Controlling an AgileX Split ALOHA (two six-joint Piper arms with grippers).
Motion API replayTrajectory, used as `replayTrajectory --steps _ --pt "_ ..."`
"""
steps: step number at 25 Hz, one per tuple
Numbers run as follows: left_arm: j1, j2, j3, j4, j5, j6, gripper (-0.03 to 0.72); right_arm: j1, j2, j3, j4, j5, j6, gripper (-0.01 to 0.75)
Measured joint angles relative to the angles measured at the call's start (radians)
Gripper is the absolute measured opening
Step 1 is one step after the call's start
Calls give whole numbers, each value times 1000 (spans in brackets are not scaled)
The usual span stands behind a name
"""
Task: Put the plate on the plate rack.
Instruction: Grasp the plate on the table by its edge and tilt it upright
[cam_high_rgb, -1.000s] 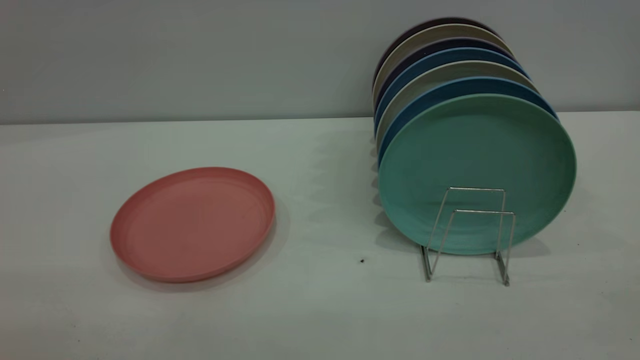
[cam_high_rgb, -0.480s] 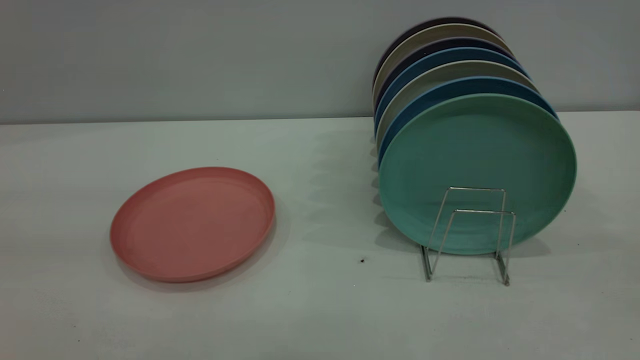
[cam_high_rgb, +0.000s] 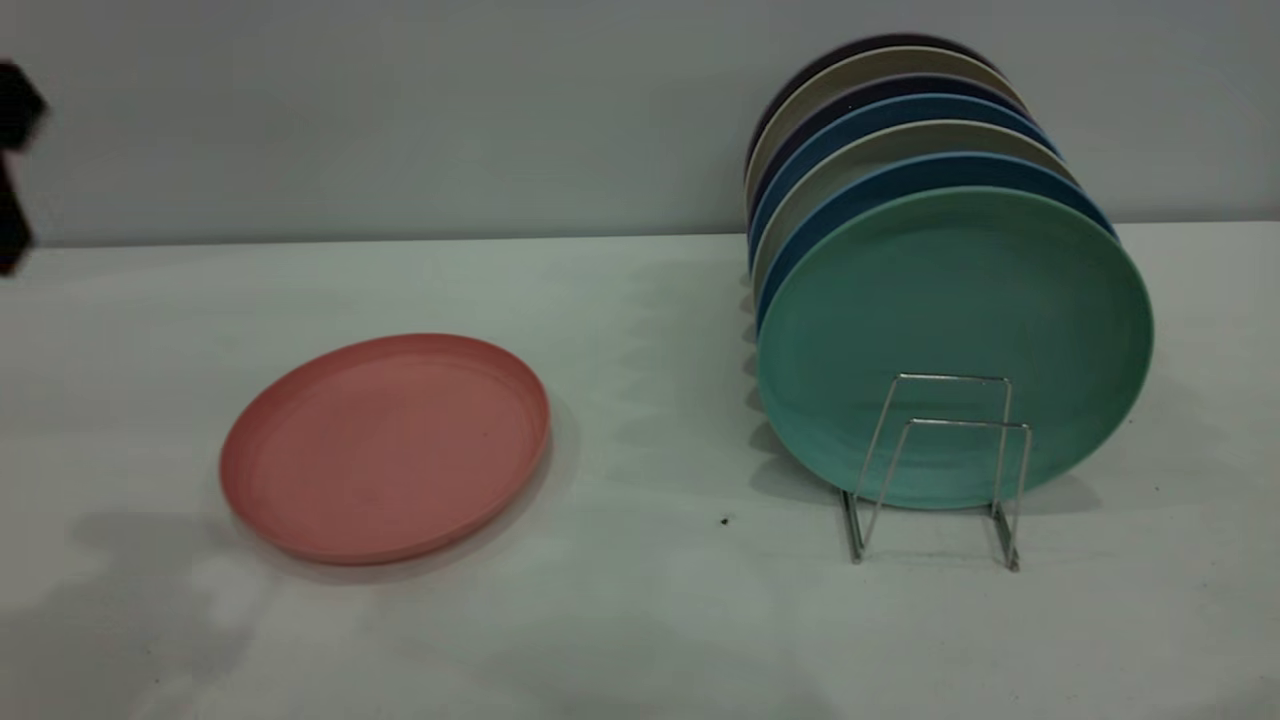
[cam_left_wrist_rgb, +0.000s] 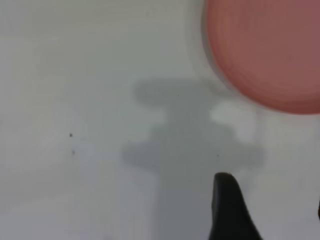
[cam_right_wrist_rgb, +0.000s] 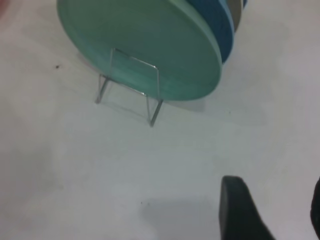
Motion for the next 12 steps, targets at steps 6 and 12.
replayTrajectory --steps 6,12 --pt "100 161 -40 -160 -41 146 460 0 16 0 0 -4 0 365" --pt "251 294 -95 -496 -56 479 460 0 16 -1 0 -4 0 365"
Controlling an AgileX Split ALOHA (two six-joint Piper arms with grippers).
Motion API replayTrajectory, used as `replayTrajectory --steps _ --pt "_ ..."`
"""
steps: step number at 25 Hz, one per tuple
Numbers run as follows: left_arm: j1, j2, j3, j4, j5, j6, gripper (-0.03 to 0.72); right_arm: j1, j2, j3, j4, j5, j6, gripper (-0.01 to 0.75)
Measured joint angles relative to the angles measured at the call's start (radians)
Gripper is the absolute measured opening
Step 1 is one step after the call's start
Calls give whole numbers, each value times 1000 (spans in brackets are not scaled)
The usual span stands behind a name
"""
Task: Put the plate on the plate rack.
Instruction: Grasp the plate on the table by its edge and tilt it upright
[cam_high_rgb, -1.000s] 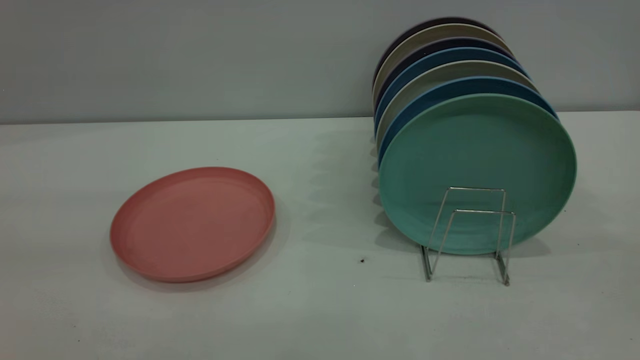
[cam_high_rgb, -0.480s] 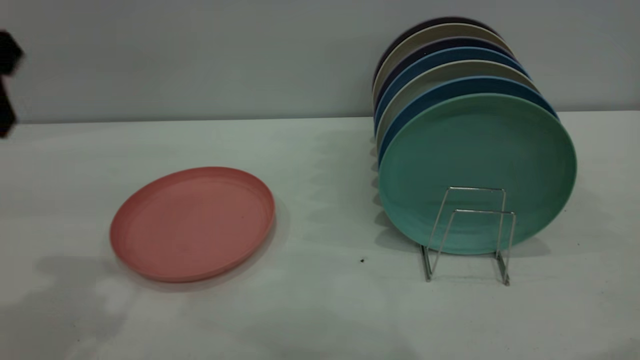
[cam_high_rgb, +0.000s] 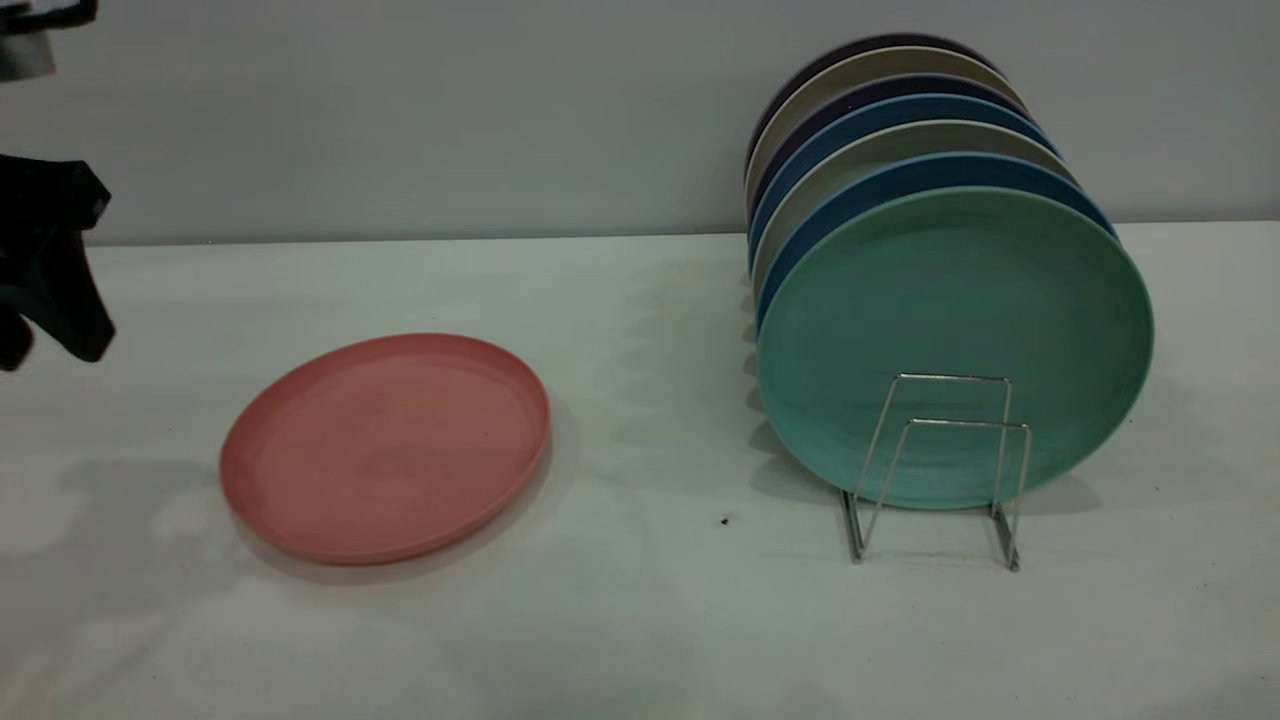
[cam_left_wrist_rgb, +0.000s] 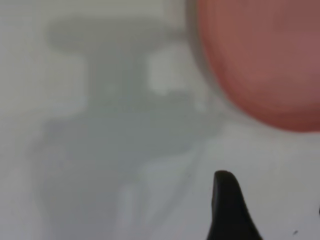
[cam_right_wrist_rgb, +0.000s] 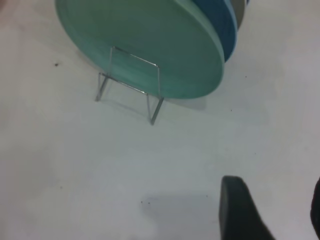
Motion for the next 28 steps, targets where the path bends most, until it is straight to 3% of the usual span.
replayTrajectory --steps 4,8,21,28 --pt "57 103 -63 -211 1 213 460 0 0 0 0 -3 2 365" --pt "68 226 -142 -311 3 298 460 0 15 0 1 -36 18 365" --pt "68 549 -391 -337 59 308 459 0 186 0 57 -143 29 365" --pt "68 589 -428 -344 78 310 409 0 191 0 65 -171 29 366"
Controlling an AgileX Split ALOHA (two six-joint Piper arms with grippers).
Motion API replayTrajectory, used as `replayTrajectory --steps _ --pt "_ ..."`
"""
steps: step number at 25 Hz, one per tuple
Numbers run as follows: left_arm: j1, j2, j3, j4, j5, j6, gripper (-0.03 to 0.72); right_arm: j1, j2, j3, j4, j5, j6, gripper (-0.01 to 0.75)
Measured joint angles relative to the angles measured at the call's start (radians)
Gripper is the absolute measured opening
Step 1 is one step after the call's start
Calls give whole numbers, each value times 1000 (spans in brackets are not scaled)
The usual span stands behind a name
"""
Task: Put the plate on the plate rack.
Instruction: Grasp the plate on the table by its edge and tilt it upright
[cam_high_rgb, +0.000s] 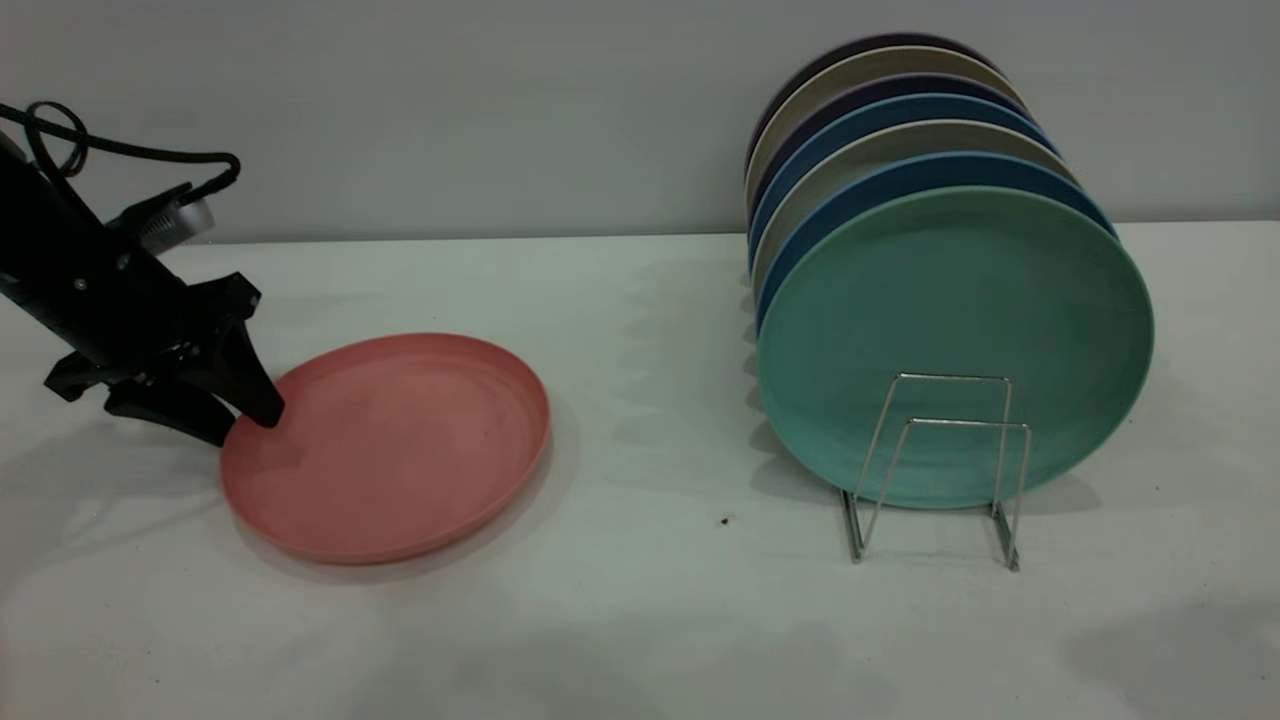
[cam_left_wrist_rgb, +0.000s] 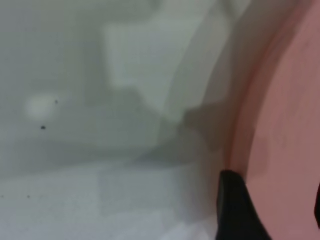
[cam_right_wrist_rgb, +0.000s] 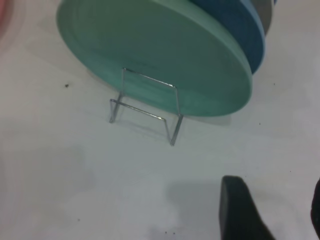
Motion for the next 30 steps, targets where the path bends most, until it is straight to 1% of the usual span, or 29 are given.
replayTrajectory --steps 6,10,18,21,24,30 --pt "0 11 0 39 3 1 402 0 0 0 2 -3 0 366" --pt "-1 12 0 39 -14 1 402 0 0 0 4 -3 0 366" --pt "-26 48 -6 31 -39 3 400 0 0 0 8 -3 0 367" --pt "-32 50 -8 31 -51 3 381 0 0 0 11 -4 0 367" --pt "-33 53 -8 30 -54 3 318 0 0 0 13 -4 0 367" --pt "-33 57 -9 29 -53 0 63 0 0 0 14 -4 0 367"
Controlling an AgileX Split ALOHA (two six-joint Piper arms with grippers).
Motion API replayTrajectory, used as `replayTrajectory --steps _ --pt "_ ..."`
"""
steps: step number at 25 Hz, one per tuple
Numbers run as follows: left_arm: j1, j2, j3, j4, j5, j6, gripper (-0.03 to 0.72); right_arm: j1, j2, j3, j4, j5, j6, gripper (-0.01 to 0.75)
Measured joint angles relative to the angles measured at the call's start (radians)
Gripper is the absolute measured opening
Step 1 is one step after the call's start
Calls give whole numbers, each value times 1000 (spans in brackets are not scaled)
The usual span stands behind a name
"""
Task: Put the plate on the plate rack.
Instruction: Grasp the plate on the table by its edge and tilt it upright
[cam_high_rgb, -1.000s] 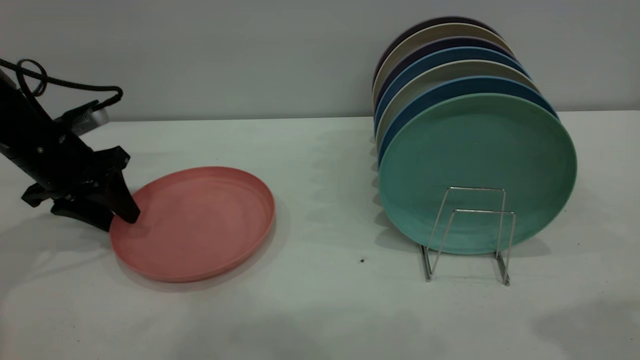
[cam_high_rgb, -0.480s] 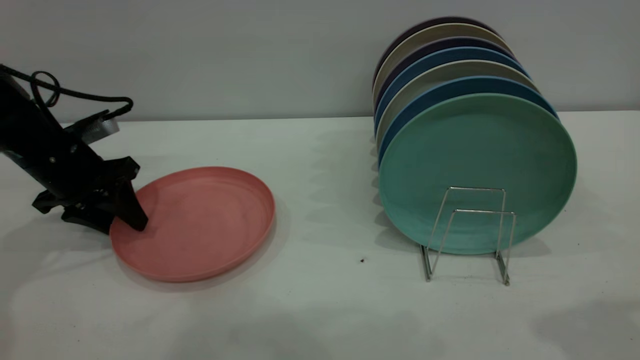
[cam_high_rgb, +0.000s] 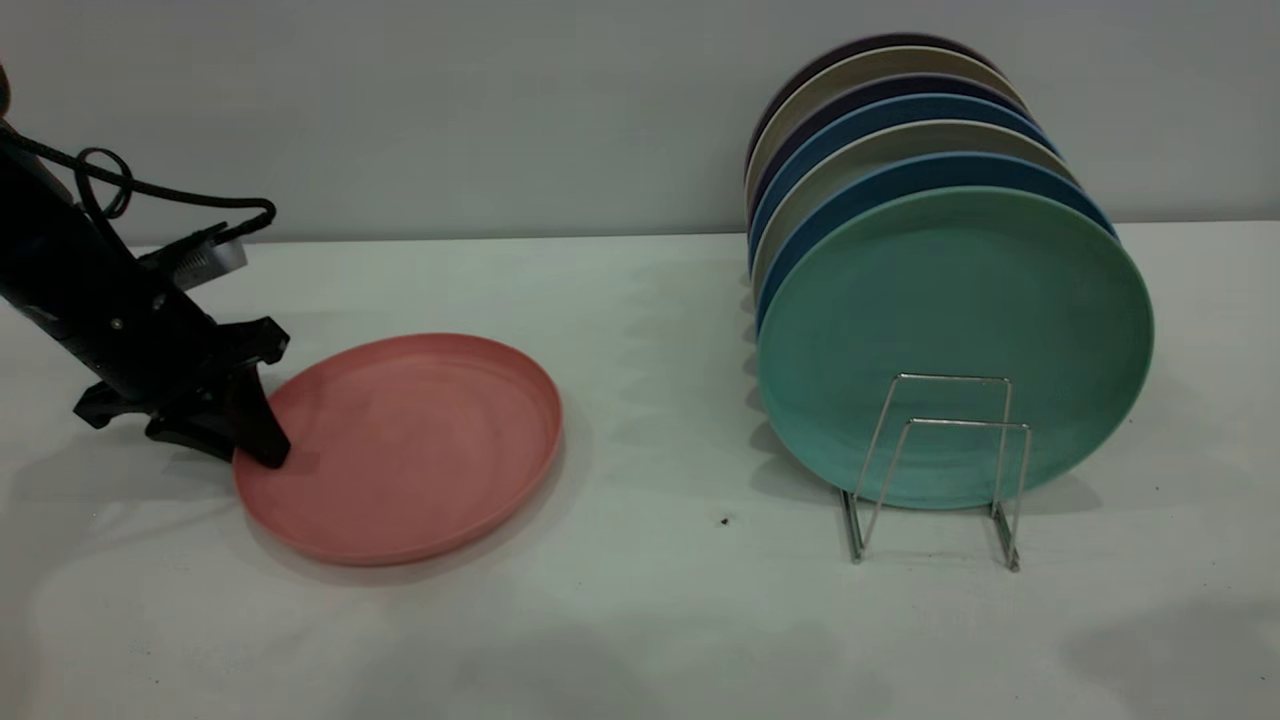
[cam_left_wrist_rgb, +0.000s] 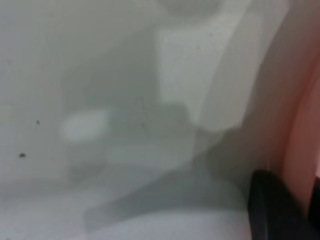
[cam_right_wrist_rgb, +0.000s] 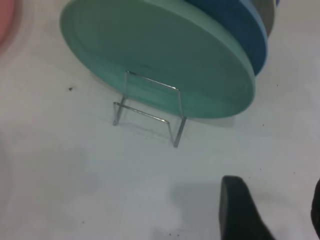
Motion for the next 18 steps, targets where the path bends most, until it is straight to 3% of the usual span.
replayTrajectory --steps 8,18 --pt "0 -14 0 -11 19 17 30 0 0 0 4 0 0 367" --pt "0 -189 0 7 109 217 20 0 0 -26 49 5 -17 367"
